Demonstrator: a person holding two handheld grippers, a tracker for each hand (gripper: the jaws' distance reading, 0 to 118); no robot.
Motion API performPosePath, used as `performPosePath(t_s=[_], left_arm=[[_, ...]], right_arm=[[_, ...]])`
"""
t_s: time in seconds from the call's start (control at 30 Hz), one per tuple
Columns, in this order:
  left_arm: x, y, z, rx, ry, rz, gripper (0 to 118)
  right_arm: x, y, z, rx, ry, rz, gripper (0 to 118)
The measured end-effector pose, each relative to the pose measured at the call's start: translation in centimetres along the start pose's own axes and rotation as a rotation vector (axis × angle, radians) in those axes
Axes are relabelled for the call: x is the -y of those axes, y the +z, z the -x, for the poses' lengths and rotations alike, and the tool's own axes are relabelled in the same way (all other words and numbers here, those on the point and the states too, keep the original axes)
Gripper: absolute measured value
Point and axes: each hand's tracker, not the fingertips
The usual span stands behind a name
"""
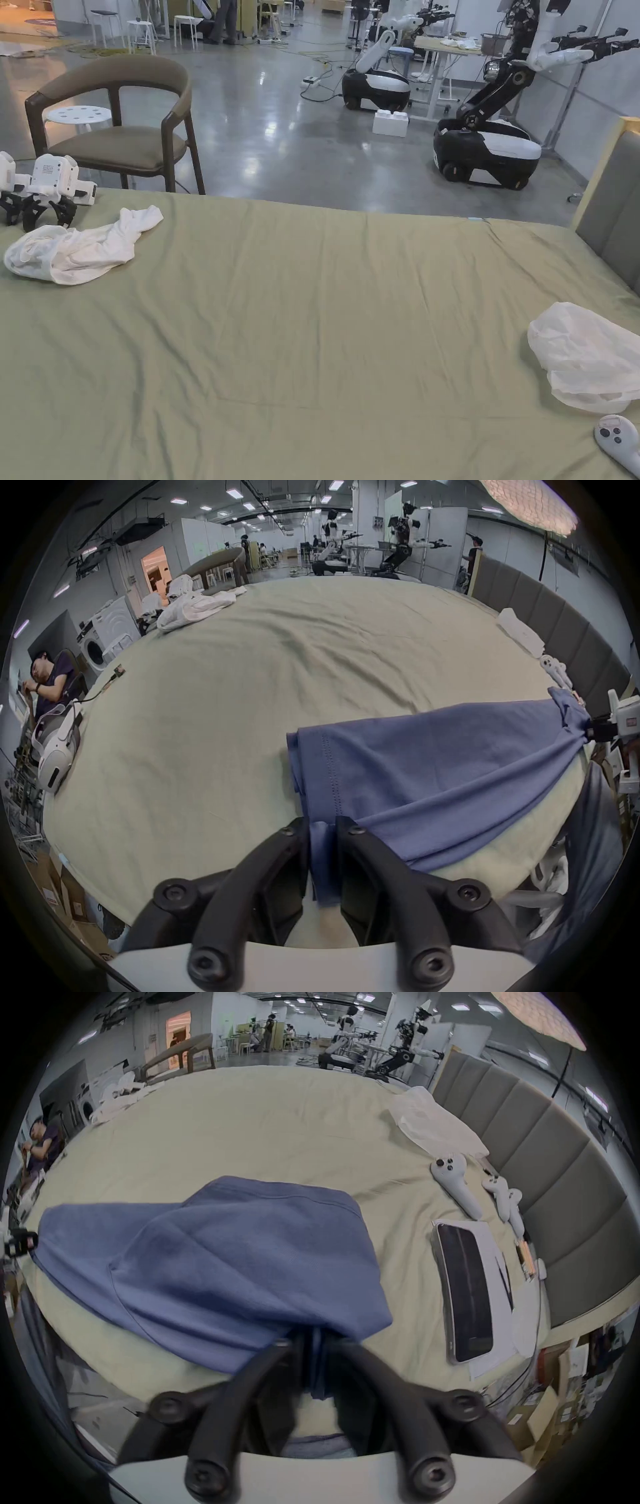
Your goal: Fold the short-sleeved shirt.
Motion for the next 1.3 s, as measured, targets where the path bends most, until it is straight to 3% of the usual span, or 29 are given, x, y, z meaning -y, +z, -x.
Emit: performPosePath(t_s=[0.03, 0.07, 0.13, 0.17, 0.43, 0.57, 0.83, 0.9, 0.97, 1.03, 1.13, 1.3], left_arm=[[-0.1, 0.1, 0.1, 0.003, 0.011, -0.004, 25], [-0.4, 0.3, 0.1, -0.007, 0.029, -0.011, 36], [-0.9, 1.0, -0.4, -0.037, 0.057, -0.04, 60], [-1.4, 1.4, -0.6, -0.038, 0.068, -0.073, 64], [-6.8, 3.4, -3.5, -0.054, 0.059, -0.326, 65], [-9.8, 4.8, -6.0, -0.119, 0.062, -0.486, 65], [-14.0, 7.4, -9.0, -0.178, 0.084, -0.73, 64], [-14.7, 8.1, -9.2, -0.171, 0.088, -0.76, 62], [-15.0, 8.9, -9.3, -0.168, 0.079, -0.794, 45], [-15.2, 9.5, -9.5, -0.213, 0.072, -0.83, 23], [-15.2, 10.3, -9.1, -0.221, 0.08, -0.868, 0], [-14.9, 10.7, -7.2, -0.215, 0.113, -0.851, 0]], right_arm=[[-0.1, 0.2, 0.3, 0.042, 0.022, 0.0, 57], [-0.2, 0.5, 0.5, 0.087, 0.029, -0.005, 69], [-0.7, 1.3, 0.2, 0.099, -0.002, -0.024, 78], [-1.2, 2.0, 0.1, 0.088, -0.04, -0.054, 78], [-7.2, 8.3, 2.1, 0.119, -0.167, -0.407, 78], [-10.5, 9.8, 4.4, 0.06, -0.222, -0.633, 78], [-15.2, 11.4, 9.8, 0.04, -0.223, -0.948, 77], [-15.8, 11.6, 10.3, 0.042, -0.245, -0.971, 72], [-16.0, 11.9, 10.6, 0.039, -0.279, -1.009, 44], [-16.1, 12.1, 10.8, 0.052, -0.28, -1.025, 6], [-16.1, 12.4, 10.7, 0.018, -0.266, -1.048, 2], [-16.3, 12.5, 11.1, 0.009, -0.226, -1.035, 2]])
